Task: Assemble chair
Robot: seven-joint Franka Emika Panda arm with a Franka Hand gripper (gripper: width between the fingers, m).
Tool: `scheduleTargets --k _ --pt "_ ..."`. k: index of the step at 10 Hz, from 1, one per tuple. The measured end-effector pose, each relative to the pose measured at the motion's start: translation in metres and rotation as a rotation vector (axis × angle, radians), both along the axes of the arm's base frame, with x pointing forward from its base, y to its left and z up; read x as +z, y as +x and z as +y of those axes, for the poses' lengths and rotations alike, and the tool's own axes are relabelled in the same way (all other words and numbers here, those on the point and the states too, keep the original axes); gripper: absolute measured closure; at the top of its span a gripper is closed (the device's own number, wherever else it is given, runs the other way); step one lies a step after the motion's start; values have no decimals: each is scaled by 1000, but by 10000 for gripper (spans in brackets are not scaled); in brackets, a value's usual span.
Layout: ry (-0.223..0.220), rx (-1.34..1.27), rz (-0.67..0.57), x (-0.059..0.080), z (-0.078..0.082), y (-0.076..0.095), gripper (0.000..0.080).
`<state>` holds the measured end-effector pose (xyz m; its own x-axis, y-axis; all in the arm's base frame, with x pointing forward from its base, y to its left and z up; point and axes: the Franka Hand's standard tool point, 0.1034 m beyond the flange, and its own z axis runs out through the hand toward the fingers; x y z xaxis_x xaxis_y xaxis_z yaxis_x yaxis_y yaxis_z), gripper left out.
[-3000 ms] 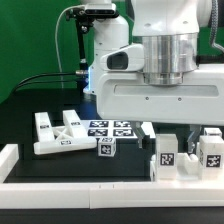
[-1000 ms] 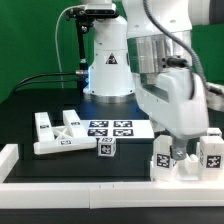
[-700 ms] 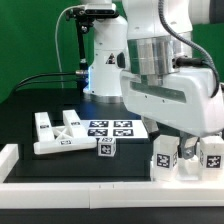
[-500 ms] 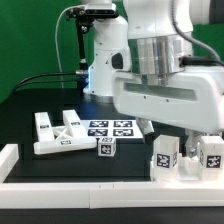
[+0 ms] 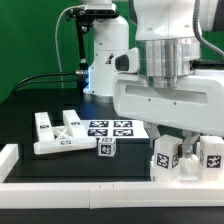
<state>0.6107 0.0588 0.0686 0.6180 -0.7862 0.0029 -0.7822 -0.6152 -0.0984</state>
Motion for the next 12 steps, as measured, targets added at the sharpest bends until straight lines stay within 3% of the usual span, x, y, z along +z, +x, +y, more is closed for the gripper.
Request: scheduleTargets --k 1,7,9,10,11,12 --pt "16 -138 12 0 -5 -1 514" --pt "149 -1035 64 0 2 3 514" --pt "146 -1054 62 -1 2 3 514" --pt "146 -1044 62 -1 2 3 454" --pt "141 -994 58 -1 2 3 317" --pt "124 -844 50 -1 2 2 317"
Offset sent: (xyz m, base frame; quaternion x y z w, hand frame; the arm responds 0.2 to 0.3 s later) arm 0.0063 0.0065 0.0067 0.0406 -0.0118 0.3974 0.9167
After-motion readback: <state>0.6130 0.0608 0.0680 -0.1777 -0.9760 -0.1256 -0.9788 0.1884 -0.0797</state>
